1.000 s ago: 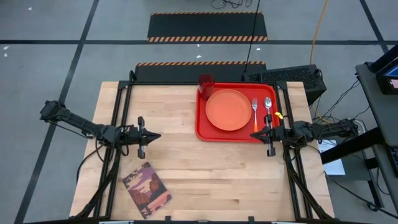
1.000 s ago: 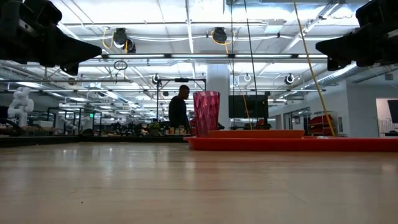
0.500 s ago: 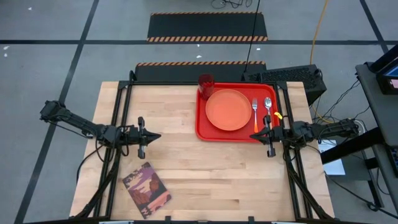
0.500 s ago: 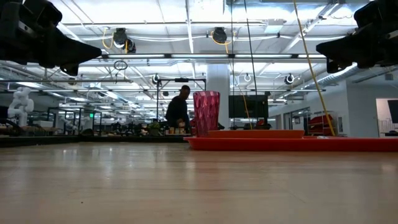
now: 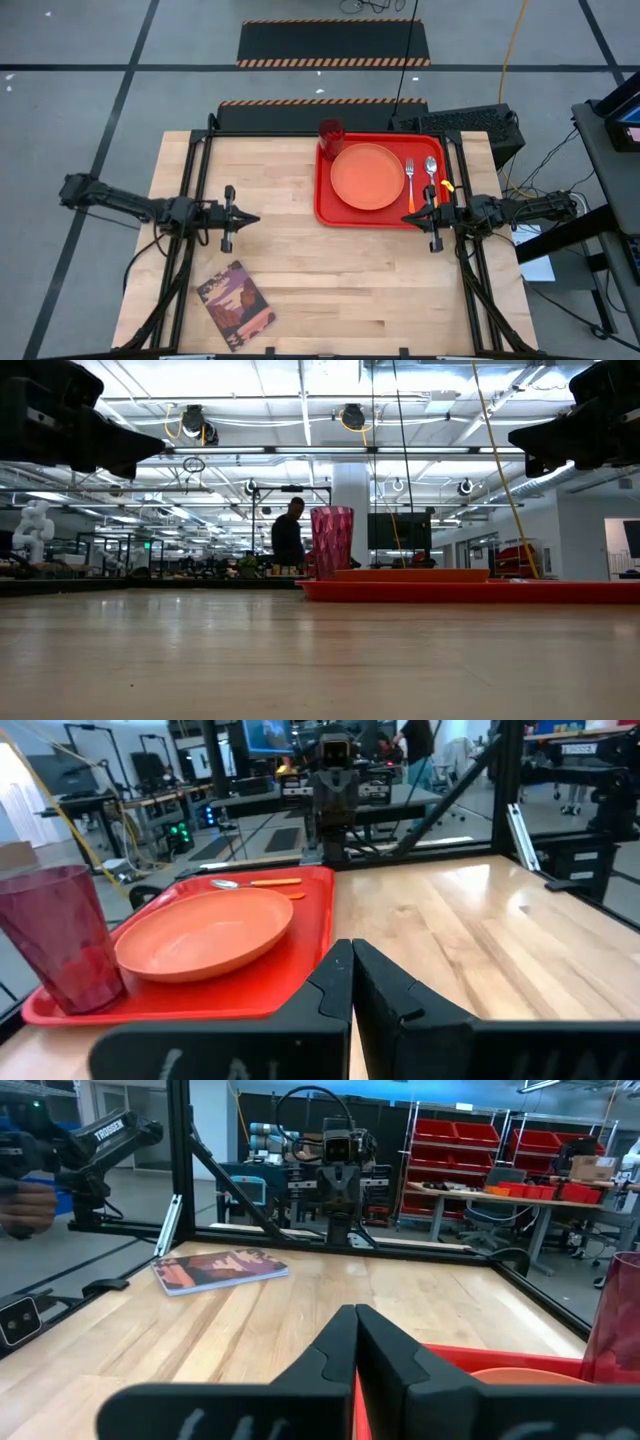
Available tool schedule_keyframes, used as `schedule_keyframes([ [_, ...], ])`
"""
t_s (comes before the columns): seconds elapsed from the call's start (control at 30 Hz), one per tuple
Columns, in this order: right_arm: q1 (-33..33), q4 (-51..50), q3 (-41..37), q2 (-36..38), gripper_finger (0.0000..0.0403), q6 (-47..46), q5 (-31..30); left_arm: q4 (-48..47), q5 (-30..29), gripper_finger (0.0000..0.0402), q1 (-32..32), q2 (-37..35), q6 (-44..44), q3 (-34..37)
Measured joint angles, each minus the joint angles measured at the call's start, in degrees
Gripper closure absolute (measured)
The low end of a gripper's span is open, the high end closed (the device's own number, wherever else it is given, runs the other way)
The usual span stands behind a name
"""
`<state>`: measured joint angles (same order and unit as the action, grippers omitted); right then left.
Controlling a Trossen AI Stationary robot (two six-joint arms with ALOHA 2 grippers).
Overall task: Pick and place plate/cup/fork/spoon on tray
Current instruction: Return to Home Position
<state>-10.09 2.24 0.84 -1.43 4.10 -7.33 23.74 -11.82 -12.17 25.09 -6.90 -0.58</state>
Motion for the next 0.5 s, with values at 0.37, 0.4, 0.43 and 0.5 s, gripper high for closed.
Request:
schedule_keyframes([
  [0.37,0.00,0.02,0.00,0.00,0.0403,0.00,-0.07,-8.52,10.33,0.0399,9.05,-5.77,2.42,0.00],
  [0.4,0.00,0.02,0.00,0.00,0.0403,0.00,-0.07,-9.55,10.35,0.0399,9.06,-6.56,2.53,0.00],
  [0.43,0.00,0.02,0.00,0.00,0.0403,0.00,-0.07,-10.59,10.35,0.0400,9.06,-7.45,2.55,0.00],
  [0.5,0.00,0.04,0.00,0.00,0.0403,0.00,-0.07,-12.44,10.16,0.0400,9.06,-9.55,2.77,0.00],
])
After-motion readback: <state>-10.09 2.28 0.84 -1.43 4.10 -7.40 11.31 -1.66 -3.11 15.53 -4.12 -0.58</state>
